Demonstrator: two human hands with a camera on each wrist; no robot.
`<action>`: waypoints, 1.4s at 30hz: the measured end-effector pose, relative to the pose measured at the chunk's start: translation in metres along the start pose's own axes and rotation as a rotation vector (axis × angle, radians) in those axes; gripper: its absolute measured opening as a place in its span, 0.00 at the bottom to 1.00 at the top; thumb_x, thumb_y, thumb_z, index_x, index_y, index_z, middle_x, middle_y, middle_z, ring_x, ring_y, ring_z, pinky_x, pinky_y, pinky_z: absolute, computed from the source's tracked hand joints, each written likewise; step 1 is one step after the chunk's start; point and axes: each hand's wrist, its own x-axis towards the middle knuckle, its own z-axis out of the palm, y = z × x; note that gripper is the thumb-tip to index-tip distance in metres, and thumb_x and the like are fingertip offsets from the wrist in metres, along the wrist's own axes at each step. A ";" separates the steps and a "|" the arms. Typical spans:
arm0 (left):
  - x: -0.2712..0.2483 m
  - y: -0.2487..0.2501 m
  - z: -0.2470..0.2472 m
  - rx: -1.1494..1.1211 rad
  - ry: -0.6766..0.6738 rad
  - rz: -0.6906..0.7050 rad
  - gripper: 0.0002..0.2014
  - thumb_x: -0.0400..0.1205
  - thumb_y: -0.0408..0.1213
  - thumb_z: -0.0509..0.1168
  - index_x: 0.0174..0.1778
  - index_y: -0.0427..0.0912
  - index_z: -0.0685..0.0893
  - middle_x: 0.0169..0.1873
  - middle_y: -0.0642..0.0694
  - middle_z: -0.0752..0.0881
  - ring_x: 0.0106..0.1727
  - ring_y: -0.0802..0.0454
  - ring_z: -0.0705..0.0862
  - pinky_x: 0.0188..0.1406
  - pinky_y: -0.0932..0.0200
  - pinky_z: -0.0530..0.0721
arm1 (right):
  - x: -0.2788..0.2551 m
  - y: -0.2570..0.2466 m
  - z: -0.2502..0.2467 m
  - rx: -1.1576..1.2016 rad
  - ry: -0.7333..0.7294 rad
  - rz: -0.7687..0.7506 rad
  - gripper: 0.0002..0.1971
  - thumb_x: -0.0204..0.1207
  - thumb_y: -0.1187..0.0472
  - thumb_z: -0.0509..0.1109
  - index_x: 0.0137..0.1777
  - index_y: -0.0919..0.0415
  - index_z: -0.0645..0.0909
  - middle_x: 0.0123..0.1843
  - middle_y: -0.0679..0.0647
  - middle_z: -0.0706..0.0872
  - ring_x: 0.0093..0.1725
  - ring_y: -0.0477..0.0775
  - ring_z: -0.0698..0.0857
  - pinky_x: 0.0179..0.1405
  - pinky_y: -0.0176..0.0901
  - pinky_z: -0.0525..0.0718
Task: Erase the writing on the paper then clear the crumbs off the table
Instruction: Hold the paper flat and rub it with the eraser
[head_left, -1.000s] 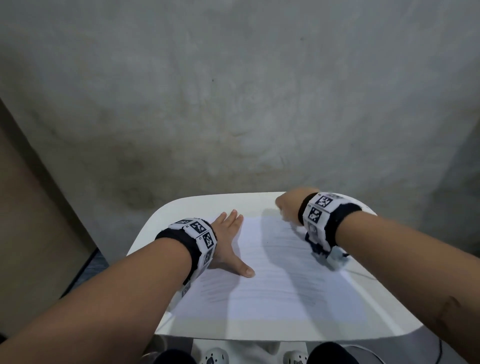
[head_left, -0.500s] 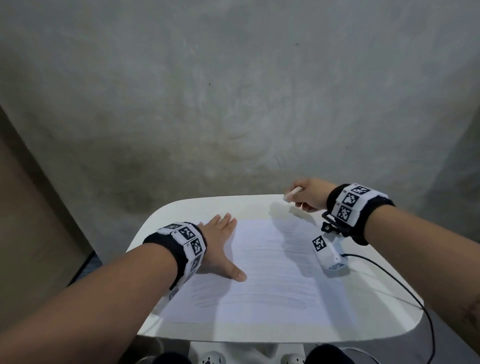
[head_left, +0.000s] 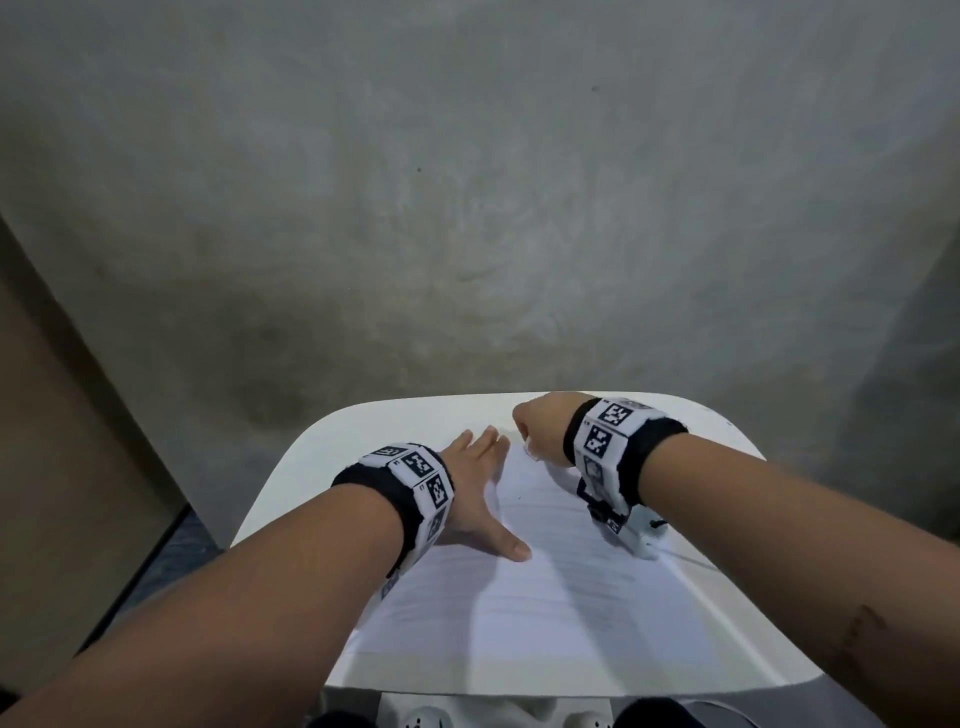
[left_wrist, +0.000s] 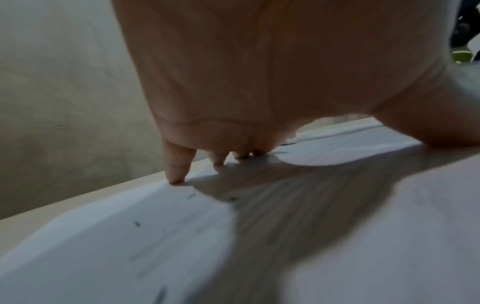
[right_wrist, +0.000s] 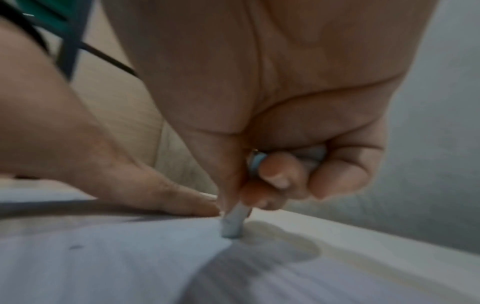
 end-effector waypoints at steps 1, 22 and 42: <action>-0.001 0.001 -0.001 0.000 0.006 0.016 0.63 0.68 0.72 0.69 0.84 0.50 0.32 0.84 0.52 0.33 0.84 0.48 0.34 0.81 0.44 0.42 | 0.002 -0.008 0.003 -0.029 -0.029 -0.044 0.14 0.80 0.64 0.65 0.65 0.59 0.78 0.60 0.55 0.86 0.55 0.57 0.85 0.44 0.43 0.77; 0.011 -0.008 0.005 -0.004 -0.034 -0.006 0.67 0.63 0.76 0.68 0.83 0.52 0.29 0.82 0.54 0.29 0.84 0.49 0.31 0.81 0.40 0.42 | 0.003 0.010 -0.001 -0.150 -0.095 0.021 0.06 0.78 0.60 0.67 0.44 0.62 0.83 0.44 0.55 0.87 0.49 0.61 0.86 0.41 0.40 0.78; -0.002 -0.018 0.007 0.011 -0.004 -0.054 0.68 0.63 0.77 0.67 0.83 0.47 0.30 0.83 0.50 0.30 0.84 0.49 0.33 0.81 0.41 0.43 | 0.019 -0.015 0.003 -0.046 0.018 0.031 0.05 0.76 0.63 0.69 0.42 0.63 0.82 0.40 0.57 0.86 0.42 0.60 0.84 0.38 0.42 0.80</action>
